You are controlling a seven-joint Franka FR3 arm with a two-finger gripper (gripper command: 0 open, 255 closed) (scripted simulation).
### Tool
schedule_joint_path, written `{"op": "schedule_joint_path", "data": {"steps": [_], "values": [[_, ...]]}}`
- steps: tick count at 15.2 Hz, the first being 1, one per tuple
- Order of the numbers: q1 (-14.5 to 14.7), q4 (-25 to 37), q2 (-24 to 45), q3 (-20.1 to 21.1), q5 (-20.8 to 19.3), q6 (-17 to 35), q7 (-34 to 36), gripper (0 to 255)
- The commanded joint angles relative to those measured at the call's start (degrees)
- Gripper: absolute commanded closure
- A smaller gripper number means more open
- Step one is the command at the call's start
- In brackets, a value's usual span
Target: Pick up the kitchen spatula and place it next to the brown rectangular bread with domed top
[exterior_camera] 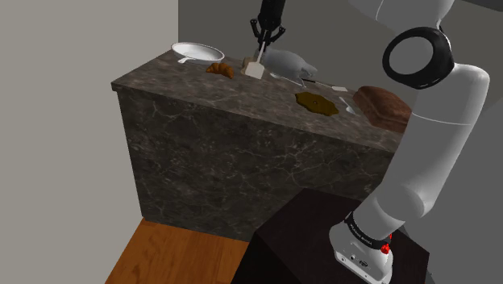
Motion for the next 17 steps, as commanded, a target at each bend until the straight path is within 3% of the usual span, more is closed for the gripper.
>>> {"op": "schedule_joint_path", "data": {"steps": [1, 4, 9, 17], "values": [[0.1, 3.0, 0.8, 0.0, -0.1, -2.2, -0.1, 255], [0.4, 8.2, 2.8, 0.0, -0.3, -5.5, -0.2, 255], [-3.1, -12.2, -11.7, -1.2, 1.5, 0.8, -3.8, 255], [-6.5, -32.0, -28.3, -4.9, 2.4, 4.3, -10.8, 255]]}}
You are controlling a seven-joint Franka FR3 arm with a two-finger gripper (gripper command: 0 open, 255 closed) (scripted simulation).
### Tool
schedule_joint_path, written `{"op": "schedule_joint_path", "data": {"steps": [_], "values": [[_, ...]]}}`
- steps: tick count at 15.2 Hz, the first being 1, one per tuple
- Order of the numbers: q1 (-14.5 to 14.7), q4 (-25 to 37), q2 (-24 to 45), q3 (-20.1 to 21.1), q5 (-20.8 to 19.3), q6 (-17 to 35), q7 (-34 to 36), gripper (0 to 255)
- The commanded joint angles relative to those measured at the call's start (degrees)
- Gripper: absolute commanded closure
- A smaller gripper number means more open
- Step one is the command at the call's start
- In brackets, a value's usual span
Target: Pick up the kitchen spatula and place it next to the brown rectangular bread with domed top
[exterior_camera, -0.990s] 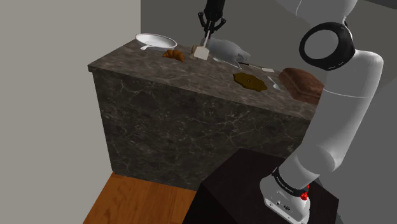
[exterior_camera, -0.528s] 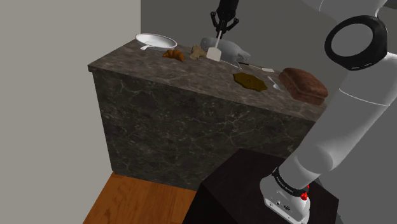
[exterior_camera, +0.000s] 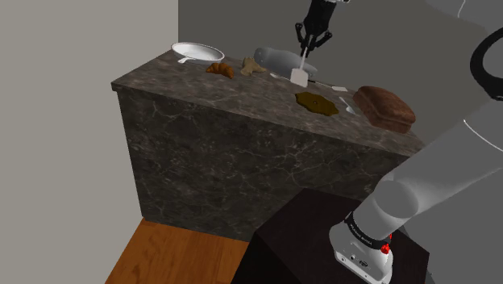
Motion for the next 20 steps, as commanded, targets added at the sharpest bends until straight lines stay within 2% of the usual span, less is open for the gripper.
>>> {"op": "schedule_joint_path", "data": {"steps": [1, 10, 20], "values": [[-0.8, -4.1, -3.6, -1.2, 0.0, 0.5, -2.0, 255], [-4.0, -17.4, -18.2, -7.0, -2.1, -0.2, -10.6, 255], [-8.0, -25.4, -30.6, -14.8, -7.5, -3.6, -21.1, 255]]}}
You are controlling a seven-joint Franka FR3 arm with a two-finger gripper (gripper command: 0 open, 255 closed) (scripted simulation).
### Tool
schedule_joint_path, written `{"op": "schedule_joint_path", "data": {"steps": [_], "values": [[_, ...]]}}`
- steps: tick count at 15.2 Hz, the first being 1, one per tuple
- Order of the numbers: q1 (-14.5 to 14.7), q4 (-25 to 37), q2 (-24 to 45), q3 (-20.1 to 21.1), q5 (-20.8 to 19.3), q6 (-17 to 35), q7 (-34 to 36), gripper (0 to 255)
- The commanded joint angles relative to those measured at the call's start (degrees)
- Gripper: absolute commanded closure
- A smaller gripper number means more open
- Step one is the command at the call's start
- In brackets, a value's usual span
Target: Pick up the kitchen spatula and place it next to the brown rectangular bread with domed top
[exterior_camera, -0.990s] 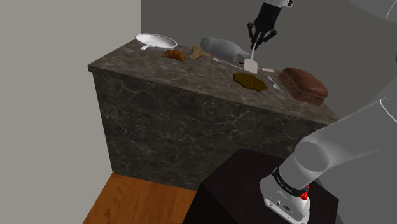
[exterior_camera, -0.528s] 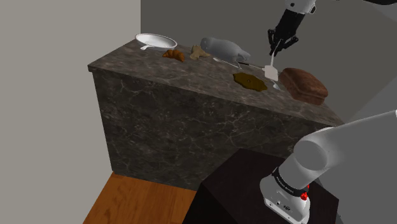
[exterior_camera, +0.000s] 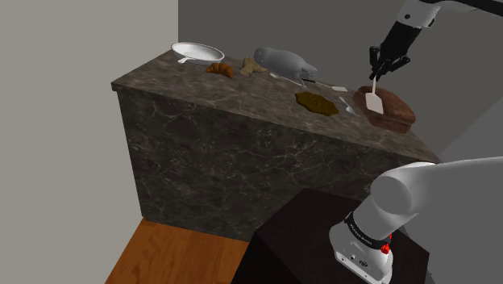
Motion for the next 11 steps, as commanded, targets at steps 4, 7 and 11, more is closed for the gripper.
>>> {"op": "schedule_joint_path", "data": {"steps": [4, 7, 11], "values": [[-2.1, -1.4, -4.6, -4.7, -3.6, -2.3, -6.2, 255], [-3.4, -1.8, -6.9, -7.5, -5.9, -3.5, -9.8, 255], [-4.9, -1.4, -9.1, -11.5, -9.2, -5.0, -14.9, 255]]}}
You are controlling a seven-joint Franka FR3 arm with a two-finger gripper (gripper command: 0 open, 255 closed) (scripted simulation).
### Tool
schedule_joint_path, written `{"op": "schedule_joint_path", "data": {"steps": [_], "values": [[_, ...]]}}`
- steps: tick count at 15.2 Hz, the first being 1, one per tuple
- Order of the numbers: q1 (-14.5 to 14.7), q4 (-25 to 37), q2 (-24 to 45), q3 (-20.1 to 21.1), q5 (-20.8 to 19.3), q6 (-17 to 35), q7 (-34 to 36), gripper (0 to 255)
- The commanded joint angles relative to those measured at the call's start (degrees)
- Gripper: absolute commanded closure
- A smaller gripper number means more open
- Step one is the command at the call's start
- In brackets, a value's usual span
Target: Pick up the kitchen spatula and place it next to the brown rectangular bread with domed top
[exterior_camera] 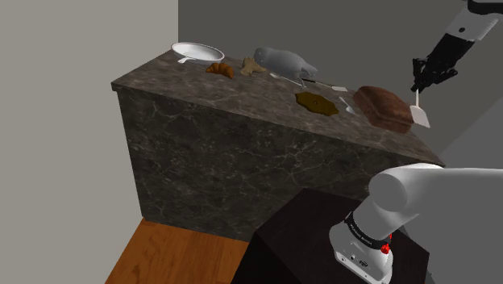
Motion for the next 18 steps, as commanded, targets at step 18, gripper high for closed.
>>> {"op": "schedule_joint_path", "data": {"steps": [18], "values": [[-3.3, 2.5, -4.1, -16.6, -12.3, -0.3, -18.1, 255]]}}
